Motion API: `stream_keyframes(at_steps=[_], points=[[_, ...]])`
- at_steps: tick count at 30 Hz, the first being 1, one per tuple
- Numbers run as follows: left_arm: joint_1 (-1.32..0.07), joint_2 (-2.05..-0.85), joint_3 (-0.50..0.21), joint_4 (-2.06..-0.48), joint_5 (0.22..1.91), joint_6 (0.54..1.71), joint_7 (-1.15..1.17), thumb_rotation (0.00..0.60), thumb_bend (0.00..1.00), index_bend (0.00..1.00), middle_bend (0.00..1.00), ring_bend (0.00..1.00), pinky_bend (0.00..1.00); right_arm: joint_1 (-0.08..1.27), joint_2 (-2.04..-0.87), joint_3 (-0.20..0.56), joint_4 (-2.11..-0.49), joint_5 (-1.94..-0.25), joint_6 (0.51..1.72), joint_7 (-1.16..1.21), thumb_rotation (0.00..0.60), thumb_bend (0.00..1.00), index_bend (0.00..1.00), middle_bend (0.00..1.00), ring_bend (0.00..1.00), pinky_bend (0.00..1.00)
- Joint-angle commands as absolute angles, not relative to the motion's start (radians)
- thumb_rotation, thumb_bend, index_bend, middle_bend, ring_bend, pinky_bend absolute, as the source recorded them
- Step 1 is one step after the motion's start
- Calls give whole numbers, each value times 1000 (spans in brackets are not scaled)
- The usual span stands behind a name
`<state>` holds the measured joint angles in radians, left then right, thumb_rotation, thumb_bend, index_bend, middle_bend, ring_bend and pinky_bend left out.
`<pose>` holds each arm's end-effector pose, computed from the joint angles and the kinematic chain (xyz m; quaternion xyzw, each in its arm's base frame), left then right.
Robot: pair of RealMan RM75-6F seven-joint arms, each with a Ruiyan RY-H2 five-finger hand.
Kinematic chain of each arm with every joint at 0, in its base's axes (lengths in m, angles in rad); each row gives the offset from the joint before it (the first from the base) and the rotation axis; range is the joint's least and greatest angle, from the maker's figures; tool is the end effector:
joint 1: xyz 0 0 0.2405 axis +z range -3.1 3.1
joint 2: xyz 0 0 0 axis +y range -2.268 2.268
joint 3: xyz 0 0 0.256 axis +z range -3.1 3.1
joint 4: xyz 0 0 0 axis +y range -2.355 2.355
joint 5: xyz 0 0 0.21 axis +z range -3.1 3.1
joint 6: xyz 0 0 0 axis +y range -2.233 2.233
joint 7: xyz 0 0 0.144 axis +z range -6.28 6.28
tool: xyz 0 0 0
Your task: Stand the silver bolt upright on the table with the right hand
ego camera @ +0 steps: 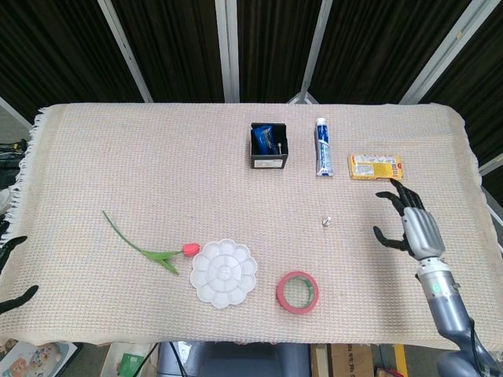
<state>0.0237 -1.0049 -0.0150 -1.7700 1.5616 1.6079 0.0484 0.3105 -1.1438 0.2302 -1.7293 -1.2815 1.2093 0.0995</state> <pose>-0.2929 0.1400 0.1890 -0.5751 -0.3794 -0.3924 0.6093 -0.2519 -0.2760 0.1383 0.5546 -0.4793 0.4672 0.4944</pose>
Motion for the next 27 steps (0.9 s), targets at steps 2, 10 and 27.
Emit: stream_keyframes(at_steps=[2, 10, 27], points=[[25, -1006, -11, -1772, 1566, 1608, 53, 600, 251, 205, 0, 0, 0, 180, -1067, 131, -1849, -1458, 1410, -78, 600, 366, 214, 0, 12, 0], [30, -1001, -10, -1772, 1570, 1617, 43, 600, 251, 206, 0, 0, 0, 98, -1118, 29, -1828, -1594, 1514, -247, 600, 365, 145, 0, 12, 0], [23, -1013, -8, -1771, 1574, 1603, 73, 600, 251, 205, 0, 0, 0, 64, -1177, 20, -1757, -1583, 1535, -301, 600, 365, 115, 0, 12, 0]])
